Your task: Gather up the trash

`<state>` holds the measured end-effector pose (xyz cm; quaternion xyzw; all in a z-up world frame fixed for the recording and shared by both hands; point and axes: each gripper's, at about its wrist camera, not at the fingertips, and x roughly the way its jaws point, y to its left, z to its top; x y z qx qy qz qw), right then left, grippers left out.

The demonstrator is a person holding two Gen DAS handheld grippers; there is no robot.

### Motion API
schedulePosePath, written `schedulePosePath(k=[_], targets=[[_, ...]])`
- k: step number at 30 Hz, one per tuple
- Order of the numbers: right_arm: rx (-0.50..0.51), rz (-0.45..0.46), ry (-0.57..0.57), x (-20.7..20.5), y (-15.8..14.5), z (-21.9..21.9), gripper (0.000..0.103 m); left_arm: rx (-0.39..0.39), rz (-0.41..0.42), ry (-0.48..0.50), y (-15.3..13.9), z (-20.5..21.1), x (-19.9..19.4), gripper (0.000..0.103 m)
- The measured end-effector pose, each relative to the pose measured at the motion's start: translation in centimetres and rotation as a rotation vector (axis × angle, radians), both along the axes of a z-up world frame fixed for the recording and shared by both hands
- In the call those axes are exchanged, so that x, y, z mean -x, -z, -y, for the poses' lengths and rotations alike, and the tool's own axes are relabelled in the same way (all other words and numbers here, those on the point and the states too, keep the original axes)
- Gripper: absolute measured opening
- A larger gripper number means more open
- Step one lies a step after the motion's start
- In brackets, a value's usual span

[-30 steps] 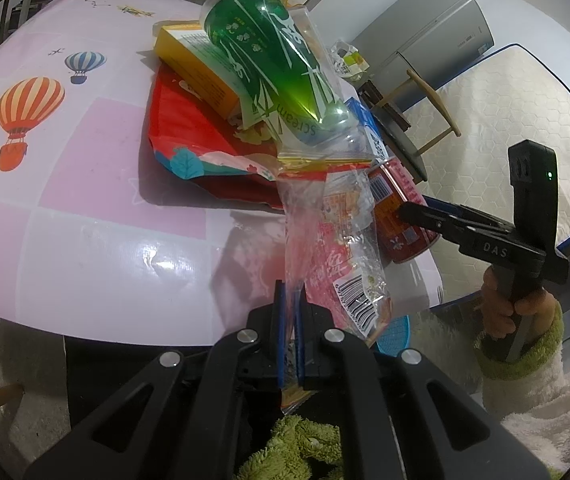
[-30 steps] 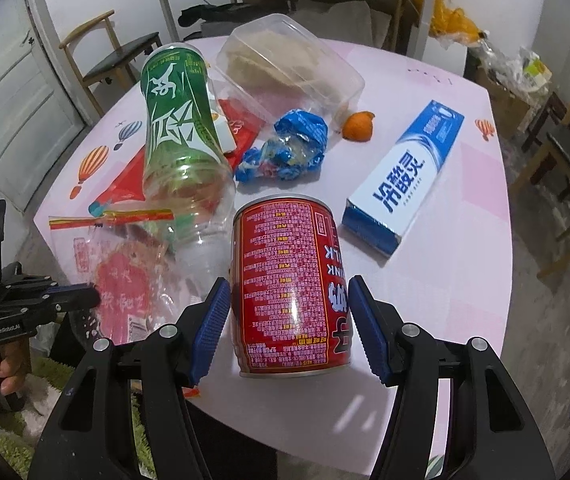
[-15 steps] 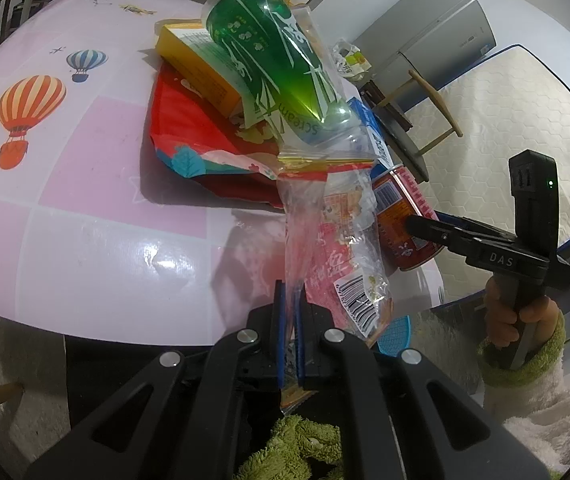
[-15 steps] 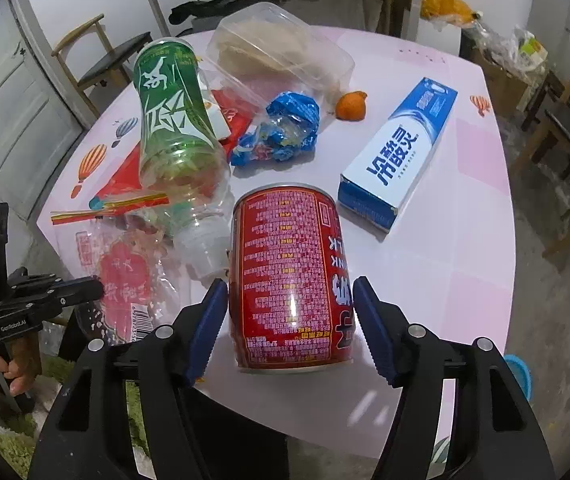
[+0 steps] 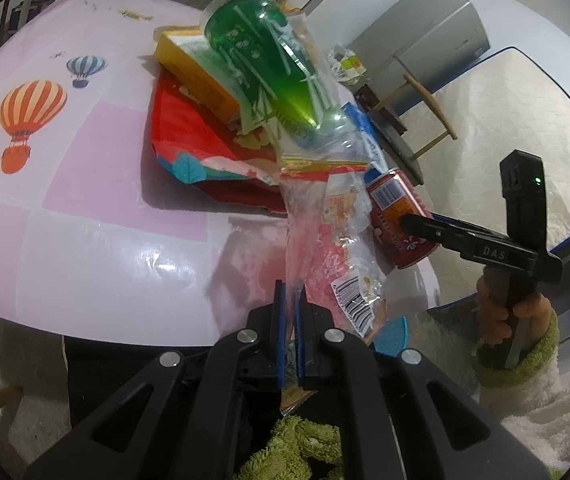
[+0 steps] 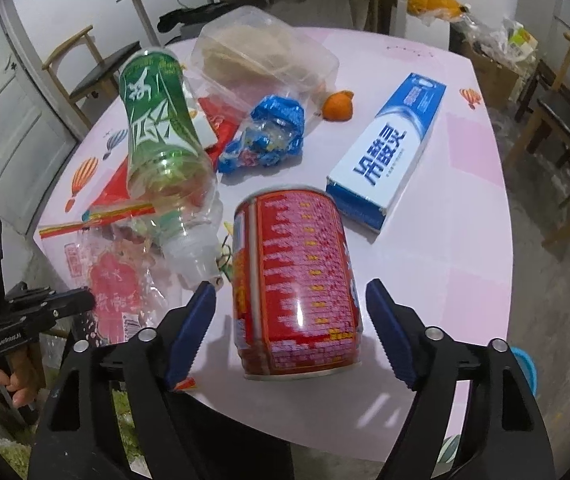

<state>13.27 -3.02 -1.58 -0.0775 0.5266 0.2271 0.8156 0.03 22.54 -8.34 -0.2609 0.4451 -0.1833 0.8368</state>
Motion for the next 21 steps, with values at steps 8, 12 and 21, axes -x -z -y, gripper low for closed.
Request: schedulePosePath(k=[8,12,21], targets=[[-0.03,0.111,-0.015,-1.1,-3.0,0.3,0.079,0.091,0.086,0.043,-1.3,-1.1,1.4,0.002],[-0.052,0.208,-0.051,-2.9,-5.8,-0.9,0.084,0.122,0.128,0.064,-2.0,-1.7,1.9,0.002],[0.034,0.229,0.044,-9.1,-5.0,-1.6,0.089,0.123,0.116,0.064,-1.5,-1.8,1.7,0.002]])
